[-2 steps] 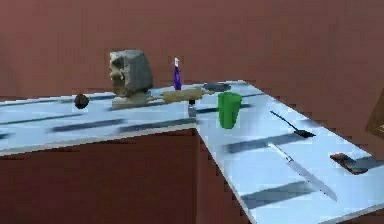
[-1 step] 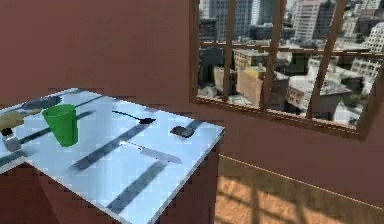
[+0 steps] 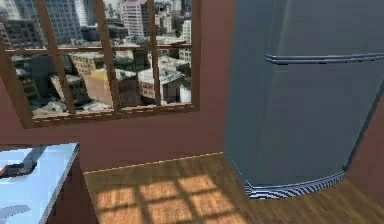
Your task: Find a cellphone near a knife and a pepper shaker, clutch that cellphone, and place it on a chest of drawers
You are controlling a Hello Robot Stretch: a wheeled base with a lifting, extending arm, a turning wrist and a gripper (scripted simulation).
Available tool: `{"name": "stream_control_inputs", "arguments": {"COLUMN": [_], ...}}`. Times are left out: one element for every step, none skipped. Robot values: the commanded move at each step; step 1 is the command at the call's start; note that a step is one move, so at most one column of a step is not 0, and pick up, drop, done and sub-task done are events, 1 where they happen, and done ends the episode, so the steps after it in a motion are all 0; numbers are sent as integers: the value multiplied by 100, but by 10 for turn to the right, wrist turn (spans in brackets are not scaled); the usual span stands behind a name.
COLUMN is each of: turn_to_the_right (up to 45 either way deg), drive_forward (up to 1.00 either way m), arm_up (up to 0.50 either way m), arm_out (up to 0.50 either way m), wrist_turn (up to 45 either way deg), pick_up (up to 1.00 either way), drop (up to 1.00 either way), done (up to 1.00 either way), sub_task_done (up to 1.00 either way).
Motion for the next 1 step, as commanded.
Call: {"name": "stream_control_inputs", "arguments": {"turn_to_the_right": [0], "drive_forward": [10], "arm_up": [0], "arm_out": [0], "wrist_turn": [0], "pick_up": [0], "drop": [0], "done": [0], "sub_task_done": [0]}}
